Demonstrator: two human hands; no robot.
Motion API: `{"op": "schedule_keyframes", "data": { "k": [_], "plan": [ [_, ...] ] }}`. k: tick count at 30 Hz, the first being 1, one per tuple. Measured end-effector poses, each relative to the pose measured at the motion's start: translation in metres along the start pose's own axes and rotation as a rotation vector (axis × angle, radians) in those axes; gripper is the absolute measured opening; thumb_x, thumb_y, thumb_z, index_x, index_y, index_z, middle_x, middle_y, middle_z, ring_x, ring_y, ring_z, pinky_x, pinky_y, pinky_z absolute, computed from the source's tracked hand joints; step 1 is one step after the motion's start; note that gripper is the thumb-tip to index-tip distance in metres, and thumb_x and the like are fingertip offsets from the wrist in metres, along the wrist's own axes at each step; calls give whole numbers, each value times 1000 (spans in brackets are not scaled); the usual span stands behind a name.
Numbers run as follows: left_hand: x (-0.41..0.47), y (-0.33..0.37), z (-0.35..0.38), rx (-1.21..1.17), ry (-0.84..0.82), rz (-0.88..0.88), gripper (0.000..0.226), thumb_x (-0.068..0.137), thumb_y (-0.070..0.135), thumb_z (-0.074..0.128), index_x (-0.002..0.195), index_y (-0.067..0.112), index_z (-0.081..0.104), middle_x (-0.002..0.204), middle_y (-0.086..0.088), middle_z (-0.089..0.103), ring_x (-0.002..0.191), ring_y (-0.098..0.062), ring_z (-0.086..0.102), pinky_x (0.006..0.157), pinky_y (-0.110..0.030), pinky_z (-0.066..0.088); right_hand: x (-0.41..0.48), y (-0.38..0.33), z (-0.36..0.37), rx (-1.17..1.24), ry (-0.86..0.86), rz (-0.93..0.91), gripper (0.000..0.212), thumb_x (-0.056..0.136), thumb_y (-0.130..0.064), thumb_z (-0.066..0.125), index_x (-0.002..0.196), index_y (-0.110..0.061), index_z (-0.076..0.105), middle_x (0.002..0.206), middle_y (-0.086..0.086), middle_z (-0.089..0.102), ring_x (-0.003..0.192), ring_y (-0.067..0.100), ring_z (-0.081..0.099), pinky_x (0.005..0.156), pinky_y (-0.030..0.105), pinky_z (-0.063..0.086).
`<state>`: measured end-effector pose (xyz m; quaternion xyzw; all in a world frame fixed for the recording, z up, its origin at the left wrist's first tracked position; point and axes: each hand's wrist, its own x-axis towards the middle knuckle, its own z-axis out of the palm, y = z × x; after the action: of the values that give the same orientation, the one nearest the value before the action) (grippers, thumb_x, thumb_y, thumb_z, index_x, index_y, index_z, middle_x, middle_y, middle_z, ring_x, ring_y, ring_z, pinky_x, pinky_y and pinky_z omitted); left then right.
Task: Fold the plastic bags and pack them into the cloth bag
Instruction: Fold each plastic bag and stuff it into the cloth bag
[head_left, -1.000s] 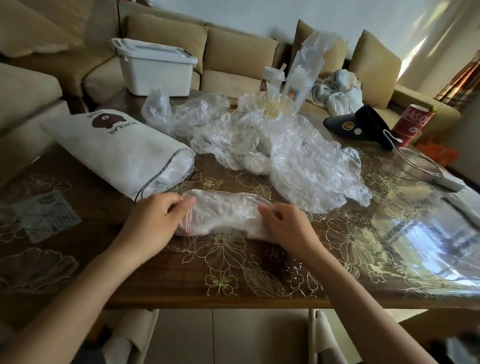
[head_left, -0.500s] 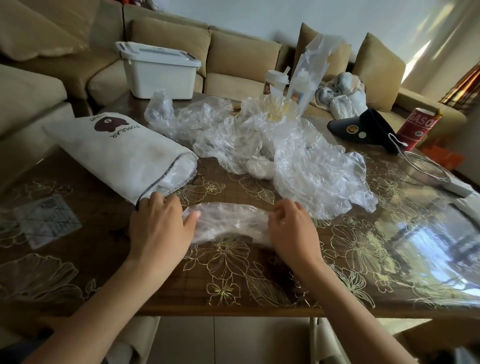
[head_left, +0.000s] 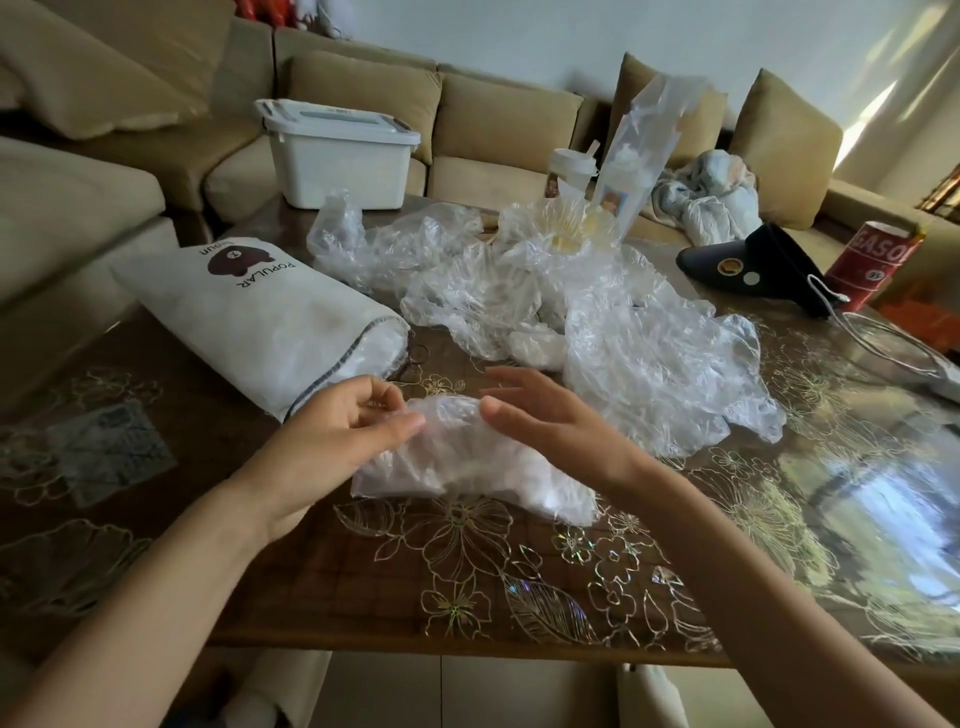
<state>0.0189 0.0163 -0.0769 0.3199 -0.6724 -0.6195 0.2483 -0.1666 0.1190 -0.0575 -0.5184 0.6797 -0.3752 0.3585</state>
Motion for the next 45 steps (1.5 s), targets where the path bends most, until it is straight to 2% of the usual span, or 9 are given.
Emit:
{"op": "schedule_keyframes", "data": {
  "k": [5,8,11,15,22,27,32,37,45],
  "plan": [
    [1,21,1,-307,-250,-74,24,72,17,64,95,11,61,87,-6,69,80,-13,67,63,-18,54,-2,-12,-17,-38,-156,-43,65,74,-45,69,131,-22,50,130,-7,56,115,1,54,92,16,46],
    [10,30,5,-341,-297,-86,25,70,19,64,93,10,65,83,-4,70,75,-11,67,59,-18,53,-6,-9,-22,78,-227,-36,53,75,-33,72,104,8,56,99,25,61,85,32,61,83,46,50],
    [28,28,10,-478,-176,-64,41,69,39,71,98,11,65,88,-4,70,77,-13,67,62,-21,56,-11,4,-19,243,-96,-29,56,76,-34,76,98,13,53,81,20,58,69,25,54,65,36,49],
    [43,23,28,-655,-257,-95,87,55,50,84,124,5,56,111,-17,66,94,-26,67,73,-35,57,-9,24,-7,409,125,12,53,69,-37,69,104,2,59,101,29,63,81,27,63,79,47,54],
    [29,7,85,-189,160,8,25,76,9,71,97,20,67,90,-1,74,89,-17,70,79,-34,53,-16,34,-9,499,79,67,52,73,-37,71,115,-8,56,105,7,71,95,20,69,83,35,56],
    [24,11,94,-161,85,23,20,81,6,67,96,19,68,91,-4,74,89,-18,70,82,-35,53,-22,39,-18,418,133,30,39,81,-28,66,108,-1,61,103,24,66,95,40,65,86,54,50],
    [23,12,90,-345,23,-92,24,80,-1,63,100,12,65,97,-10,72,82,-19,69,73,-28,56,-25,48,-18,543,229,50,11,89,-15,60,94,-13,70,94,12,72,83,20,67,75,33,55],
    [23,9,90,-353,93,-70,27,82,-8,60,92,16,65,87,-3,70,77,-14,67,65,-23,55,-28,46,-23,598,138,65,20,85,-15,59,104,-11,65,95,13,70,83,25,67,77,42,53],
    [21,10,82,-530,52,-192,15,89,2,48,92,6,62,93,-13,69,73,-16,67,62,-26,58,-28,43,-20,639,197,19,44,90,9,44,62,-12,70,64,2,65,57,10,59,53,18,48]
  ]
}}
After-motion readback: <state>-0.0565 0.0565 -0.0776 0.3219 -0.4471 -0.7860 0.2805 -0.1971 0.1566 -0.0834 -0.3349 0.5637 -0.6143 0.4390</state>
